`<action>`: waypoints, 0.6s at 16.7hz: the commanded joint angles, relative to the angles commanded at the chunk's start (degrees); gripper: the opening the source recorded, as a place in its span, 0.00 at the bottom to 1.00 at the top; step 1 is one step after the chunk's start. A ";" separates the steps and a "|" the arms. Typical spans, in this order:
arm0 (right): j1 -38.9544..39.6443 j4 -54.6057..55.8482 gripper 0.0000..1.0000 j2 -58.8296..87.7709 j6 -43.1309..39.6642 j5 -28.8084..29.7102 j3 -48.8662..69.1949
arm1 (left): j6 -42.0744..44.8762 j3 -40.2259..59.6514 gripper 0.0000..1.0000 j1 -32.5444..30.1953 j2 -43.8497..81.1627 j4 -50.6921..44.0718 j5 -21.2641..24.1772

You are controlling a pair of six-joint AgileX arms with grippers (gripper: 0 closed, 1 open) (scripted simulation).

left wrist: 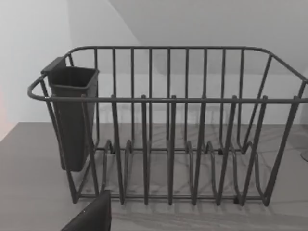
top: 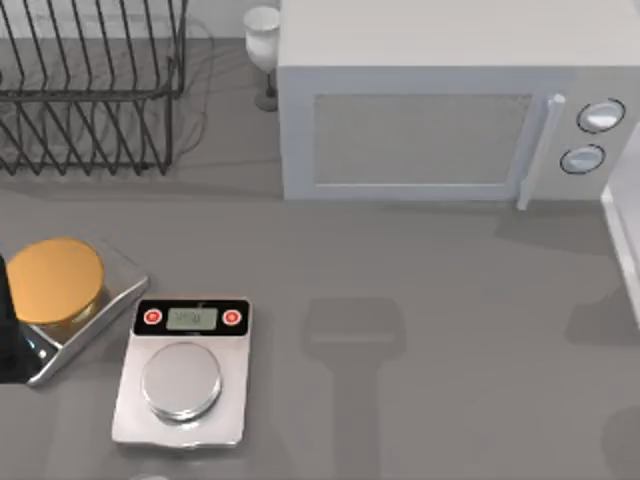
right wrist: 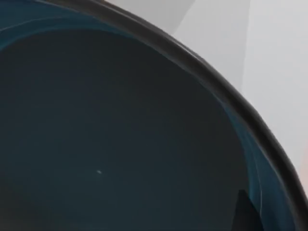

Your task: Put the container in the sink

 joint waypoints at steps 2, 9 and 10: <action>-0.07 9.24 0.00 7.35 -0.13 0.05 -1.07 | 0.00 0.00 1.00 0.00 0.00 0.00 0.00; 0.38 29.32 0.00 24.27 -0.20 0.64 -4.44 | 0.00 0.00 1.00 0.00 0.00 0.00 0.00; 0.39 29.82 0.00 24.77 -0.19 0.65 -4.54 | 0.00 0.00 1.00 0.00 0.00 0.00 0.00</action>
